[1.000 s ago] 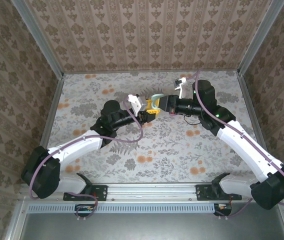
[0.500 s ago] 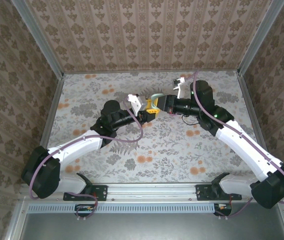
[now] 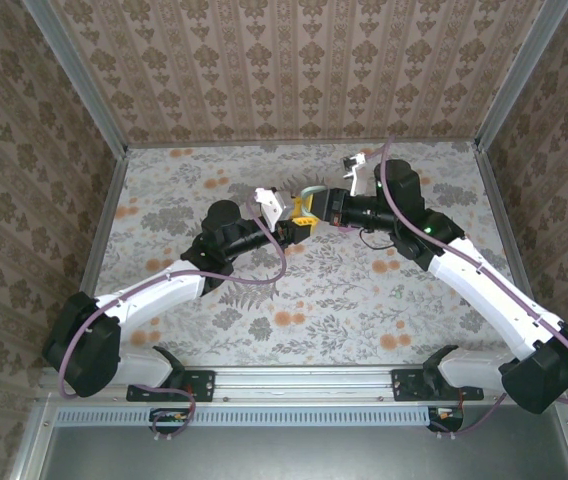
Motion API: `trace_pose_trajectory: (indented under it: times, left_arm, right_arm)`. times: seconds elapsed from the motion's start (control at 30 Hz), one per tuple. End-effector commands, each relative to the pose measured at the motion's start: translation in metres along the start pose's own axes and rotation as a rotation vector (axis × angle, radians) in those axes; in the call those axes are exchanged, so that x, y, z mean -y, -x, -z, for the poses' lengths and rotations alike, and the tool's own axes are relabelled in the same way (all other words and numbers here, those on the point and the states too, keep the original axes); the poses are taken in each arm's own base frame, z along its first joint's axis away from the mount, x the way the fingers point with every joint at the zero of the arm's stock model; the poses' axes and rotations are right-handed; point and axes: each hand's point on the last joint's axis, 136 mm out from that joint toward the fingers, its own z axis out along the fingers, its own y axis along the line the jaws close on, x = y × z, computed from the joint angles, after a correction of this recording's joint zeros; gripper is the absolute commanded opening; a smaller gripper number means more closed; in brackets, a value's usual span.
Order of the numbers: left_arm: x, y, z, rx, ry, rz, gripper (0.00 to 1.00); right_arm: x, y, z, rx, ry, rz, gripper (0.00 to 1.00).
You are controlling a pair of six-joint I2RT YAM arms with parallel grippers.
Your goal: Insert wireless bluetooth earbuds into charging case
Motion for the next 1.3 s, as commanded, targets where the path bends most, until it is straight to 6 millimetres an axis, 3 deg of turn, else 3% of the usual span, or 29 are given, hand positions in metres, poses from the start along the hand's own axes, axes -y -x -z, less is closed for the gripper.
trace_pose_trajectory:
  times: [0.0,1.27]
  left_arm:
    - [0.0054,0.0363,0.0038,0.111,-0.015,-0.023,0.32]
    - [0.005,0.0412,0.0053,0.13,-0.01,-0.017,0.32]
  right_arm:
    - [0.0146,-0.0038,-0.0016,-0.016,-0.089,0.025,0.22]
    - [0.0094,0.0019,0.0045,-0.008,-0.124,0.029,0.29]
